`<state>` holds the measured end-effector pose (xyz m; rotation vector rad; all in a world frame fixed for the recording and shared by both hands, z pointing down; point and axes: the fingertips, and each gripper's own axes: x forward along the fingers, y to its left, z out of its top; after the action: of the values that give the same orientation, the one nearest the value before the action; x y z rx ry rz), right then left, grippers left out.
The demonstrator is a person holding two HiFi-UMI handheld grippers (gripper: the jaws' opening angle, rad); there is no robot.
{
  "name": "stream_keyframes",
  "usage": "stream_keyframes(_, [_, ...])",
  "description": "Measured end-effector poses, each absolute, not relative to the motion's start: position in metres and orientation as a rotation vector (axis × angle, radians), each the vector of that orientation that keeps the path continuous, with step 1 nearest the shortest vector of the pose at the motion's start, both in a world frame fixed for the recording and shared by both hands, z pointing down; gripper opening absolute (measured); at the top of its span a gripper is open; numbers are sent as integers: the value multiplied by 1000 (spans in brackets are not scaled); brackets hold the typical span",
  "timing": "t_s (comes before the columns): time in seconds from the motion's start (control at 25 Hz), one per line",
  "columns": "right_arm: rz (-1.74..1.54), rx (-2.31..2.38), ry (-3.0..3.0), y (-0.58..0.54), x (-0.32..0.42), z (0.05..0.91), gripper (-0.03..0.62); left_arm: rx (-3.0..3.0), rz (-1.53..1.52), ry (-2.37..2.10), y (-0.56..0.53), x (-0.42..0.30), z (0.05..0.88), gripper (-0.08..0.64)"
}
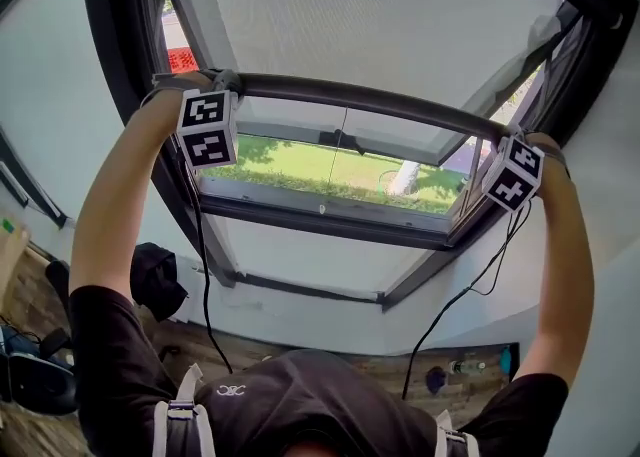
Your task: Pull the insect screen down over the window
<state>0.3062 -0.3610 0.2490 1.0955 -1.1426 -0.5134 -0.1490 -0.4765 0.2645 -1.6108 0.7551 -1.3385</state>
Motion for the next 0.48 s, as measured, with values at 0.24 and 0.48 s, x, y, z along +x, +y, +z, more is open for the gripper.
stream_keyframes(0.24, [-419,1015,-1186,-359,306,329,26,-1682,-1400,695,-475,-149,345,25])
stream_keyframes(0.48, [-354,956,-1203,-365,308,395,26,-1757,-1468,638,-478,-150,412,25])
